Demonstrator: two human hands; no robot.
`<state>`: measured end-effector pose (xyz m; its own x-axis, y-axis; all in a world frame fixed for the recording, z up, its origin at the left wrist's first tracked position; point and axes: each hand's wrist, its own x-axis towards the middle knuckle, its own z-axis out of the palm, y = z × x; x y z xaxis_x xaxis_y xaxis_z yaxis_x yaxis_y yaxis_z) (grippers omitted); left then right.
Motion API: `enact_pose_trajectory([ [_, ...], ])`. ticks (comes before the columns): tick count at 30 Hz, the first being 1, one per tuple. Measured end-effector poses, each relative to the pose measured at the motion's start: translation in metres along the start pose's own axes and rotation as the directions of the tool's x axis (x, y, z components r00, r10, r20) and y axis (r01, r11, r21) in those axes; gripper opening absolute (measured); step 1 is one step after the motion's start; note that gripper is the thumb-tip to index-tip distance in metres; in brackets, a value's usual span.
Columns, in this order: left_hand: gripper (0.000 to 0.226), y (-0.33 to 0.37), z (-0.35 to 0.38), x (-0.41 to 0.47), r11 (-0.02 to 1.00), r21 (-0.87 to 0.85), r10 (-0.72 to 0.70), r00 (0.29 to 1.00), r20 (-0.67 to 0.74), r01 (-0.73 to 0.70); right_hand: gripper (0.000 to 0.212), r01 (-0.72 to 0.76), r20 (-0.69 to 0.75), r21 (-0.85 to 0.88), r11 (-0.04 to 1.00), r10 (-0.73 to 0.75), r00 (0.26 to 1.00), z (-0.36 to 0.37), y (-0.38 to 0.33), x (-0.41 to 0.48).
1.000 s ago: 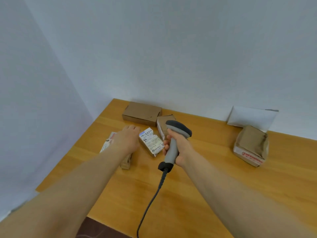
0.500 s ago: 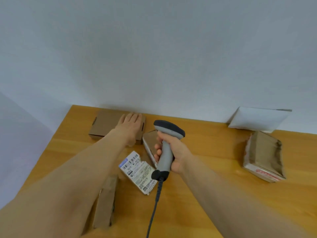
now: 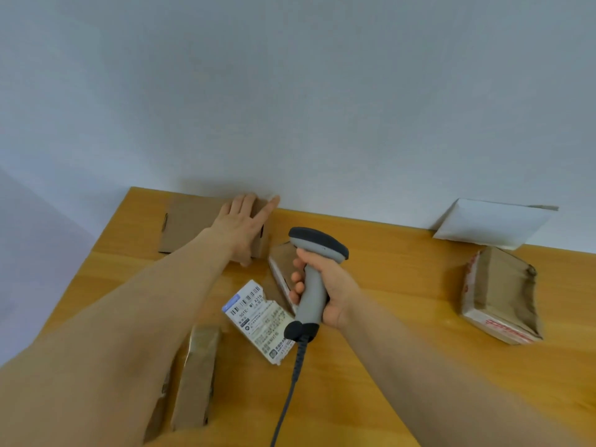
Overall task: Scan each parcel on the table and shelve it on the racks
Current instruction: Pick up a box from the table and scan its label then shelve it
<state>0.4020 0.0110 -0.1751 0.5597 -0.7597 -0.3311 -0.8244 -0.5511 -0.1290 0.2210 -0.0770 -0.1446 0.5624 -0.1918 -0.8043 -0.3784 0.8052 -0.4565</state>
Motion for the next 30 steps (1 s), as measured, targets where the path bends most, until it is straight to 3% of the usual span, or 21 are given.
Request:
enact_pose_trajectory([
  [5, 0.139, -0.006, -0.038, -0.058, 0.979, -0.165, -0.159, 0.955, -0.25, 0.12, 0.02, -0.006, 0.066, 0.034, 0.999, 0.004, 0.998, -0.007, 0.006, -0.029],
  [8, 0.14, 0.006, -0.06, -0.103, 0.944, -0.32, -0.212, 0.891, -0.401, 0.08, 0.017, 0.005, 0.124, 0.041, 0.999, -0.01, 0.992, -0.018, 0.01, -0.053],
  [14, 0.137, 0.076, -0.073, -0.183, 0.835, -0.542, -0.384, 0.609, -0.694, -0.091, 0.017, 0.05, 0.149, 0.174, 0.984, -0.076, 0.986, -0.059, 0.026, -0.115],
  [17, 0.135, 0.122, -0.072, -0.22, 0.803, -0.576, -0.421, 0.539, -0.73, -0.152, 0.029, 0.048, 0.158, 0.233, 0.971, -0.086, 0.984, -0.079, 0.033, -0.136],
  [23, 0.126, 0.193, -0.05, -0.275, 0.797, -0.578, -0.394, 0.576, -0.716, -0.174, 0.067, -0.016, 0.179, 0.219, 0.976, -0.024, 0.984, -0.105, 0.065, -0.166],
  [30, 0.129, 0.23, -0.05, -0.303, 0.764, -0.608, -0.348, 0.658, -0.668, -0.214, 0.044, -0.002, 0.259, 0.211, 0.977, -0.054, 0.964, -0.114, 0.09, -0.192],
])
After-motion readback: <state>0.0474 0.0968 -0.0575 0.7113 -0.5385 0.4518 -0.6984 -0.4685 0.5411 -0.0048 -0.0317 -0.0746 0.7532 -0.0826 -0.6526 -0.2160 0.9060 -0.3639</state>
